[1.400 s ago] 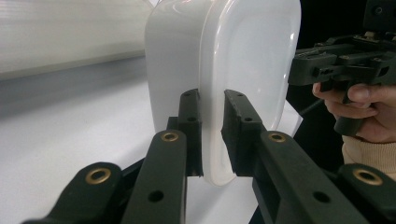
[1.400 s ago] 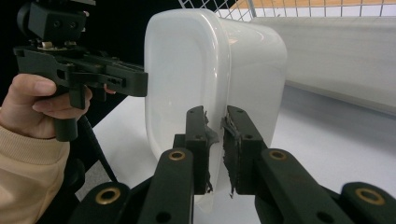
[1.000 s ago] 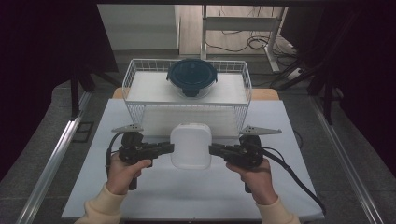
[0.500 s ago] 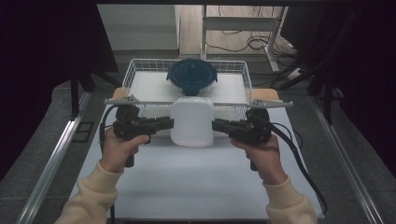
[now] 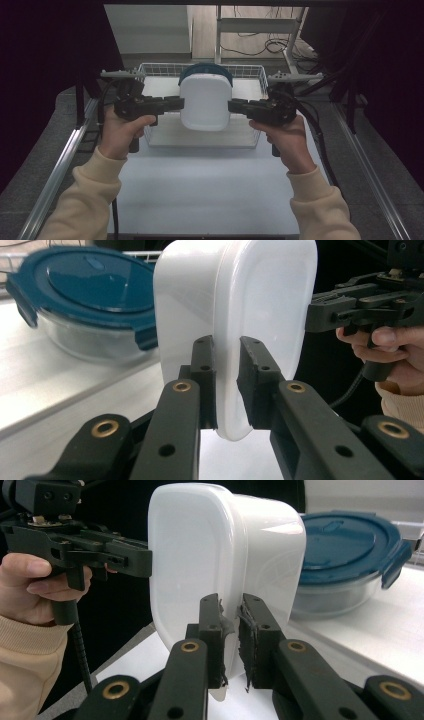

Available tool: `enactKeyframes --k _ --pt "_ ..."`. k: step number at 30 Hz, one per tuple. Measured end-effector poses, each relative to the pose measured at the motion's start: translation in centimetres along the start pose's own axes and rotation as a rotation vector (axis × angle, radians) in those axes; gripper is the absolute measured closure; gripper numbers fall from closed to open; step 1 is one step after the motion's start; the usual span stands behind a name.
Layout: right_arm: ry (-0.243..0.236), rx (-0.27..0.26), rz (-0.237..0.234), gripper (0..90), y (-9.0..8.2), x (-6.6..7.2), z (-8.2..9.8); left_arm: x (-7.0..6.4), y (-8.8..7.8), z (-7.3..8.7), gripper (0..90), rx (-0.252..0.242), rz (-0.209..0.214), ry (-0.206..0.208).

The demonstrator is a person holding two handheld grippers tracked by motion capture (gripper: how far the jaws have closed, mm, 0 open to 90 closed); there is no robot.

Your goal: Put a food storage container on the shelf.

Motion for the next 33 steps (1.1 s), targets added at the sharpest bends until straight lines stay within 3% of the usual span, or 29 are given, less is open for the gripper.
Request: enactKeyframes --k 9,21,24,33 --pt "0.003 0.010 0.000 80.1 0.4 -1.0 -2.4 0.7 0.3 -2.4 78.3 0.005 -0.005 -0.010" --pt "0.032 0.034 0.004 80.1 1.4 -3.5 -6.9 2.5 1.2 -7.2 78.3 0.028 -0.023 -0.042" --pt "0.038 0.043 0.006 80.0 1.9 -3.9 -7.5 3.2 1.3 -7.8 78.3 0.035 -0.029 -0.045" --pt "0.103 0.086 -0.007 80.0 4.2 -5.9 -7.7 6.0 2.7 -7.8 78.1 0.076 -0.023 -0.123"
Point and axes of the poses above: each handheld gripper's, and its own axes: y roughly forward along the jaws, z roughly out of its underside, x roughly to its left, the point moved 9 cm from there along y, roughly forward along the jaws, and after that the axes turned 2 degrees about -y, right-handed, at the moved point
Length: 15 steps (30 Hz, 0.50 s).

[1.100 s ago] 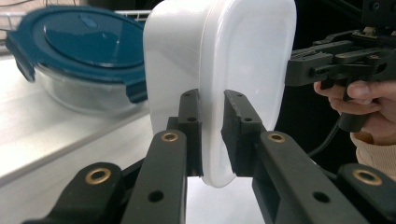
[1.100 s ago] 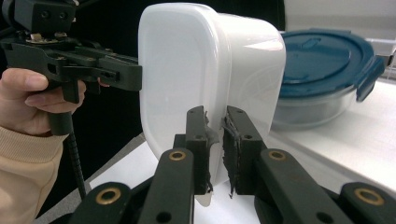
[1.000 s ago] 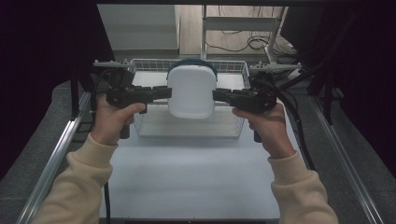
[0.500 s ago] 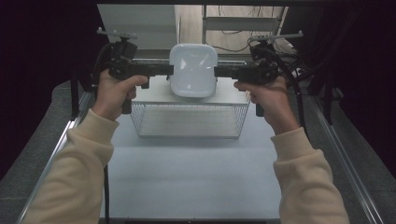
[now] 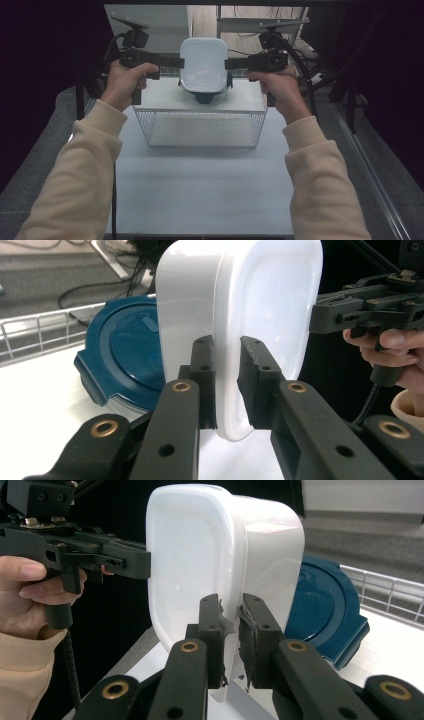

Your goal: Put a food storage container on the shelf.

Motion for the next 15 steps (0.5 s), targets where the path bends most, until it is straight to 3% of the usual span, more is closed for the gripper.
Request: enactKeyframes --k 5,15 --pt "0.037 0.016 -0.008 80.0 1.0 -1.0 -0.1 1.1 0.8 -0.1 78.0 0.021 -0.009 -0.030" --pt "0.144 0.024 -0.038 77.4 1.9 -2.9 -0.8 2.0 1.8 -1.3 77.3 0.022 0.035 -0.107"
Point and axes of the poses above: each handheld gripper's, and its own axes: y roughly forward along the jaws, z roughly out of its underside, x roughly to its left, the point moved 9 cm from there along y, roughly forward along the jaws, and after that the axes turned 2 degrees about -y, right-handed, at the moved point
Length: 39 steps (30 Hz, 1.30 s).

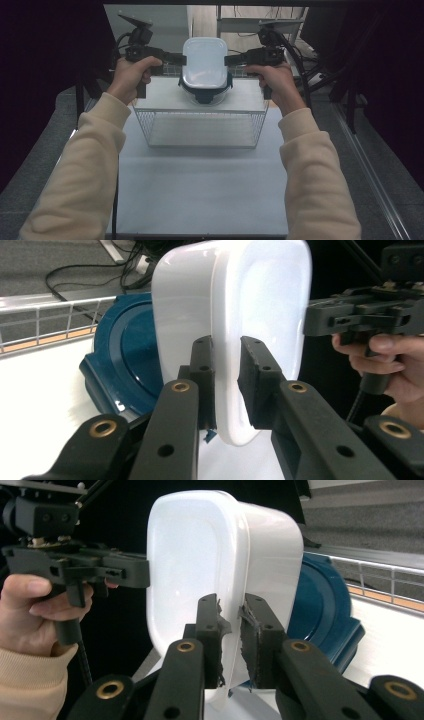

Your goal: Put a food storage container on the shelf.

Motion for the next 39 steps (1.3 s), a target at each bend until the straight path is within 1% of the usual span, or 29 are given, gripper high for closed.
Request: enactKeyframes --k 4,6,7,9,10,13,17,20,22,24,25,26,27,28,29,30,31,32,33,34,35,36,37,39 --pt "0.069 -0.003 -0.017 75.3 0.6 -1.1 -0.5 0.7 0.7 -0.7 74.6 0.013 -0.002 -0.036" --pt "0.109 -0.008 -0.028 74.3 1.0 -1.6 -0.8 1.2 0.9 -1.0 73.4 0.018 0.007 -0.059" --pt "0.129 -0.014 -0.034 74.0 1.2 -1.8 -0.9 1.5 1.1 -1.1 72.9 0.019 0.012 -0.081" --pt "0.164 -0.023 -0.041 73.4 1.5 -2.3 -1.2 2.0 1.3 -1.3 72.2 0.018 0.036 -0.117" --pt "0.183 -0.027 -0.045 73.2 1.7 -2.5 -1.3 2.2 1.4 -1.3 71.8 0.017 0.044 -0.127" --pt "0.219 -0.038 -0.052 73.1 2.1 -3.1 -1.5 2.7 1.7 -1.5 70.8 0.004 0.066 -0.167" --pt "0.272 -0.054 -0.068 72.8 2.5 -3.8 -1.6 3.2 2.1 -1.7 69.6 -0.006 0.084 -0.201" --pt "0.294 -0.066 -0.073 72.4 2.7 -4.2 -1.5 3.6 2.4 -1.7 68.1 -0.016 0.087 -0.217" --pt "0.313 -0.070 -0.074 71.3 2.9 -4.3 -1.4 3.9 2.7 -1.6 67.3 -0.026 0.075 -0.221" --pt "0.321 -0.072 -0.077 70.3 3.0 -4.5 -1.3 4.0 2.7 -1.6 66.8 -0.035 0.085 -0.224" --pt "0.319 -0.076 -0.078 70.1 3.0 -4.6 -1.3 4.0 2.8 -1.6 66.3 -0.035 0.083 -0.220" --pt "0.318 -0.083 -0.070 68.7 2.9 -4.6 -1.3 4.0 2.8 -1.5 63.8 -0.038 0.069 -0.209" --pt "0.307 -0.093 -0.060 65.5 2.9 -4.6 -1.3 3.9 2.9 -1.6 59.6 -0.041 0.052 -0.193" --pt "0.302 -0.103 -0.058 59.5 2.8 -4.5 -1.4 3.8 2.8 -1.6 53.7 -0.052 0.039 -0.177" --pt "0.291 -0.128 -0.051 53.6 2.5 -4.4 -1.6 3.7 2.6 -1.7 45.3 -0.065 0.021 -0.162" --pt "0.283 -0.149 -0.045 51.2 2.1 -4.4 -1.7 3.7 2.4 -1.7 39.1 -0.077 -0.004 -0.143" --pt "0.273 -0.165 -0.040 48.9 1.7 -4.2 -1.8 3.6 1.9 -1.7 35.3 -0.099 -0.053 -0.102" --pt "0.246 -0.182 -0.030 46.2 1.0 -4.0 -1.9 3.4 1.4 -1.7 32.2 -0.124 -0.102 -0.055" --pt "0.207 -0.194 -0.012 44.3 0.3 -3.7 -1.8 3.2 0.8 -1.5 30.6 -0.135 -0.131 -0.006" --pt "0.158 -0.203 0.004 42.9 -0.5 -3.5 -1.7 2.6 0.0 -1.2 29.6 -0.150 -0.143 0.043" --pt "0.102 -0.205 0.016 41.6 -1.5 -3.1 -1.3 2.3 -0.5 -0.9 28.8 -0.158 -0.149 0.067" --pt "0.073 -0.203 0.022 40.5 -2.1 -2.8 -0.9 1.9 -1.0 -0.3 28.6 -0.164 -0.154 0.096" --pt "0.032 -0.208 0.031 39.3 -2.8 -2.6 -0.4 1.6 -1.5 0.4 28.0 -0.162 -0.155 0.116" --pt "-0.026 -0.200 0.039 37.3 -4.3 -2.3 1.0 1.1 -2.5 1.9 27.4 -0.169 -0.165 0.148"
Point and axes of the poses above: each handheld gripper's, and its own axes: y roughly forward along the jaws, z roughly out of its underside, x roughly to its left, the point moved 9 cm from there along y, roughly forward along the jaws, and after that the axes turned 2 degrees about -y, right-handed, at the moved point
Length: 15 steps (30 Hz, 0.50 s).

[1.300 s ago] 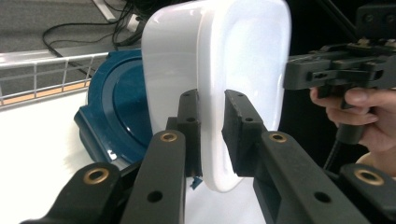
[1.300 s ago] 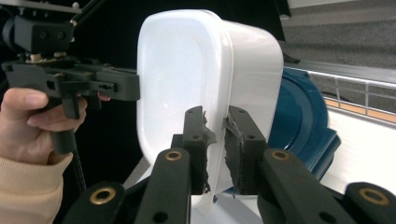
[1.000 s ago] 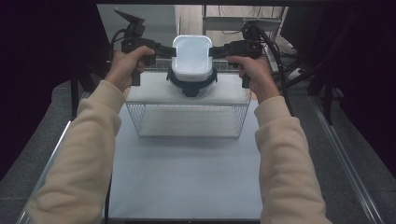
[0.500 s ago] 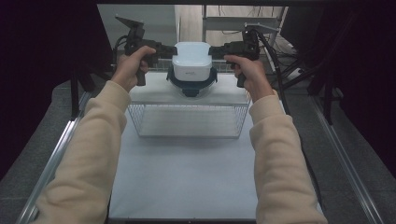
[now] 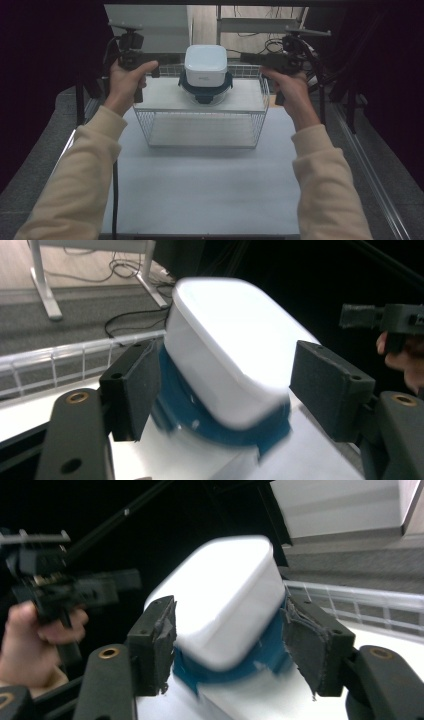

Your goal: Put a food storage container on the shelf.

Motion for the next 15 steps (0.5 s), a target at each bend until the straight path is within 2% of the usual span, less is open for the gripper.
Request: enactKeyframes --k 2,3,4,9,15 --pt "-0.049 0.009 0.008 35.2 -1.5 0.2 1.4 -0.3 -1.3 1.6 26.7 -0.008 -0.045 0.053" --pt "-0.071 0.015 0.019 33.9 -2.2 0.3 2.3 -0.3 -2.0 2.7 26.8 -0.009 -0.082 0.102" --pt "-0.100 0.019 0.027 32.3 -3.0 0.4 3.5 -0.5 -2.5 3.5 26.6 -0.003 -0.087 0.122" --pt "-0.196 0.031 0.058 27.4 -5.3 0.8 8.4 -1.4 -4.2 9.3 25.4 0.027 -0.037 0.122" --pt "-0.241 0.037 0.066 25.1 -6.9 1.0 14.1 -1.3 -4.6 16.1 23.7 0.084 -0.031 0.110"
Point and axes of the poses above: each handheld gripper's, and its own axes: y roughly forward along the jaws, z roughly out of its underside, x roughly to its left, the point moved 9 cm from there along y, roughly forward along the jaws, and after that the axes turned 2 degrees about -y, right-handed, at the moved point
